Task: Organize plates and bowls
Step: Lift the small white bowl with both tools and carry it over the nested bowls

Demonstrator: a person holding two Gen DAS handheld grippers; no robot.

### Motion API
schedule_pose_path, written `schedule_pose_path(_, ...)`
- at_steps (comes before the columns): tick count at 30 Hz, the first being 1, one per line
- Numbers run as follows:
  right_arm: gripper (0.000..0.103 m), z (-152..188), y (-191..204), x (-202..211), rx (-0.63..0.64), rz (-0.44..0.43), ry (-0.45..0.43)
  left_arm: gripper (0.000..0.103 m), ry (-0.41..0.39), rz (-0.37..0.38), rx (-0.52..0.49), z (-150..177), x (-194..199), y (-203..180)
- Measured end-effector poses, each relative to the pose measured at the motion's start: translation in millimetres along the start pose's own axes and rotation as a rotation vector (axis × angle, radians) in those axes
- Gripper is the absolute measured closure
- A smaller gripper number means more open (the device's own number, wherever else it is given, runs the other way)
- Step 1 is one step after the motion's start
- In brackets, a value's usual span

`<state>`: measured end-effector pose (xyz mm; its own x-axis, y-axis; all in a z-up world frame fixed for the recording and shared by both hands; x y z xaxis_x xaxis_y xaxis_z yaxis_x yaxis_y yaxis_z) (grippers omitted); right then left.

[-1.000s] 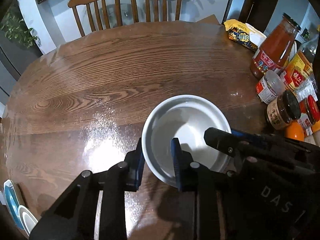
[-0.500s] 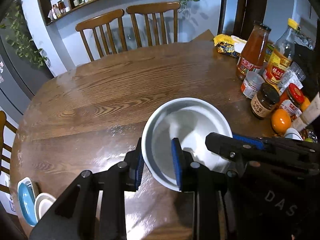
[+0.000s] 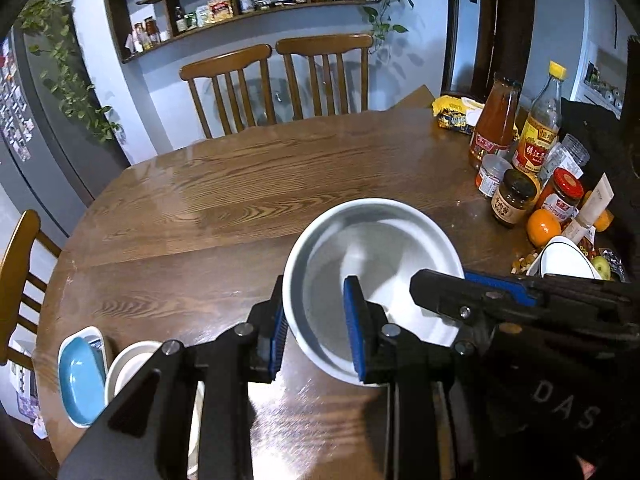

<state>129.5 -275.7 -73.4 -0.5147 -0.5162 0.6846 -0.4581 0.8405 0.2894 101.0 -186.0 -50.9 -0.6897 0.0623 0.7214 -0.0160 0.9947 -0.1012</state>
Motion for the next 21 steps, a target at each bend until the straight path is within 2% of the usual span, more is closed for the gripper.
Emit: schedule_pose_path(21,0.087,6,112,-7,0.122,-0.047,0.013,0.078,-0.057,-0.044,0.088,13,51,104)
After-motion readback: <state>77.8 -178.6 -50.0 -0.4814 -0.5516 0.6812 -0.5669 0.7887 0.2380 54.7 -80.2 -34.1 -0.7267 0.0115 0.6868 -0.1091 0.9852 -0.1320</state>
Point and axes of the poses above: each gripper's, at about its wrist camera, not at the fingertips, and x roughly against the way its jaws point, y to its left, z to its underside, the point moved 7 cm from there along -x, roughly the way its jaws point, and after that the axes turned 15 degrees about x, right-handed, at the moved point
